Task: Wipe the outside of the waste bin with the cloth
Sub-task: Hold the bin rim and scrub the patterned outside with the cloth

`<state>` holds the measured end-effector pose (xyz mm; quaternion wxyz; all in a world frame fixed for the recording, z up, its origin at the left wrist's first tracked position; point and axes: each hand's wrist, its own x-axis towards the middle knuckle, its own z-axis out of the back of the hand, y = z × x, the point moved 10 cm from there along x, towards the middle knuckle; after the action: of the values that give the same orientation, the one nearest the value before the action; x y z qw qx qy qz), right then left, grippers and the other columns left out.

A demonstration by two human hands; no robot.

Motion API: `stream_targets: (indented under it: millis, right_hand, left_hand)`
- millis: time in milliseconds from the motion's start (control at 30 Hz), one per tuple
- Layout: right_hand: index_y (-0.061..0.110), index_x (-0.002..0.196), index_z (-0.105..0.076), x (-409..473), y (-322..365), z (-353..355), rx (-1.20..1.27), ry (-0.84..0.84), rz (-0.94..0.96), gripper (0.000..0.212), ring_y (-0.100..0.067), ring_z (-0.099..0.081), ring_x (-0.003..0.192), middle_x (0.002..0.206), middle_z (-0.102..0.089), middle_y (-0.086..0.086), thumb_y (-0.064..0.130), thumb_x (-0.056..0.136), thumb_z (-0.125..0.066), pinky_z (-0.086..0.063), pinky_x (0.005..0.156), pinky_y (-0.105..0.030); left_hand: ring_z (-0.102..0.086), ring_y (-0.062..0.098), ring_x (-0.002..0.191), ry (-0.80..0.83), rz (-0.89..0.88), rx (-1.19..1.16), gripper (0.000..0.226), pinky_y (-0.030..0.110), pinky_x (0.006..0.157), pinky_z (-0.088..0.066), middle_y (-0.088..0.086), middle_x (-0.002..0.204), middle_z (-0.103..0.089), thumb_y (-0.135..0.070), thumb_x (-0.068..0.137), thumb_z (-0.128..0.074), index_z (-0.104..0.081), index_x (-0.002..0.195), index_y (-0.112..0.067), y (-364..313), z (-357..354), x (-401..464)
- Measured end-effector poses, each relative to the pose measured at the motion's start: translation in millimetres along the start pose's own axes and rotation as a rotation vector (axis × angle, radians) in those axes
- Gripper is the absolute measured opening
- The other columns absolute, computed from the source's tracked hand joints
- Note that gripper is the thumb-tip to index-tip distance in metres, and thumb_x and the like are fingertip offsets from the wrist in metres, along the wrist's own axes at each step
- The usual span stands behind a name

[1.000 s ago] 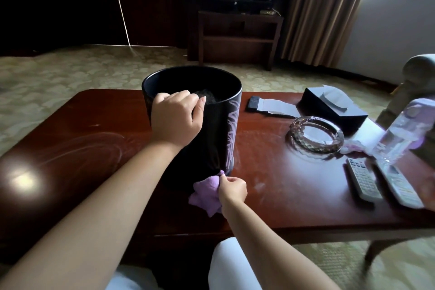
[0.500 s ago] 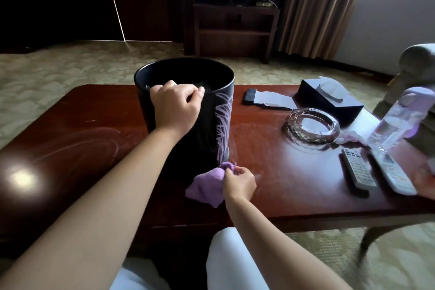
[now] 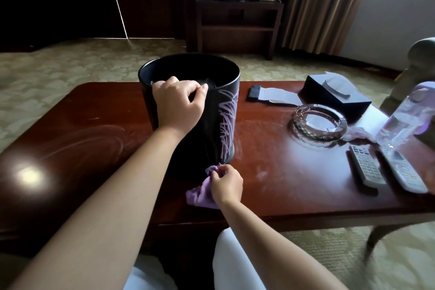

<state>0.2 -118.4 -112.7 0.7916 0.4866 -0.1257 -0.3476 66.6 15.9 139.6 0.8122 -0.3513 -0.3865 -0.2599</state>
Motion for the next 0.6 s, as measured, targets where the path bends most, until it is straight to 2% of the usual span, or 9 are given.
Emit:
stream_targets:
  millis: [100,233,367,433,600]
  right_hand:
    - [0.016,0.100,-0.066,9,-6,8,0.003,-0.070,-0.037,0.017,-0.022,-0.060,0.103,0.105,-0.067,-0.005,0.025,0.088,-0.058,-0.041,0.082,-0.025]
    - [0.014,0.102,-0.067,21,-9,21,0.045,-0.138,-0.060,0.019,-0.023,-0.060,0.102,0.106,-0.067,-0.007,0.025,0.090,-0.056,-0.040,0.083,-0.027]
    - [0.018,0.098,-0.070,13,-11,7,0.039,-0.082,0.048,0.016,-0.019,-0.061,0.100,0.103,-0.067,-0.004,0.024,0.088,-0.060,-0.037,0.080,-0.020]
    - [0.018,0.094,-0.070,10,-12,4,0.082,-0.064,0.055,0.013,-0.018,-0.062,0.098,0.099,-0.069,-0.003,0.024,0.086,-0.062,-0.040,0.082,-0.022]
    - [0.015,0.098,-0.070,15,-23,18,0.280,-0.177,-0.172,0.016,-0.017,-0.062,0.097,0.099,-0.071,-0.001,0.026,0.088,-0.062,-0.036,0.075,-0.017]
  left_hand:
    - [-0.043,0.016,0.055,-0.017,-0.027,-0.006,0.037,0.034,0.071,-0.030,-0.012,0.048,-0.039,-0.034,0.083,-0.050,-0.057,0.052,-0.016,-2,1,0]
    - [-0.039,0.014,0.054,-0.034,-0.048,-0.016,0.037,0.033,0.069,-0.029,-0.012,0.046,-0.037,-0.033,0.083,-0.050,-0.053,0.050,-0.017,-3,1,0]
    - [-0.038,0.016,0.050,-0.087,-0.080,-0.008,0.037,0.036,0.066,-0.033,-0.012,0.045,-0.033,-0.029,0.083,-0.051,-0.046,0.047,-0.019,-5,3,0]
    - [-0.040,0.018,0.050,-0.111,-0.078,-0.003,0.038,0.036,0.067,-0.032,-0.012,0.045,-0.033,-0.028,0.082,-0.050,-0.047,0.046,-0.016,-5,3,-1]
    - [-0.036,0.017,0.049,-0.134,-0.089,-0.021,0.037,0.034,0.065,-0.031,-0.011,0.044,-0.031,-0.026,0.080,-0.053,-0.047,0.045,-0.015,-3,4,-1]
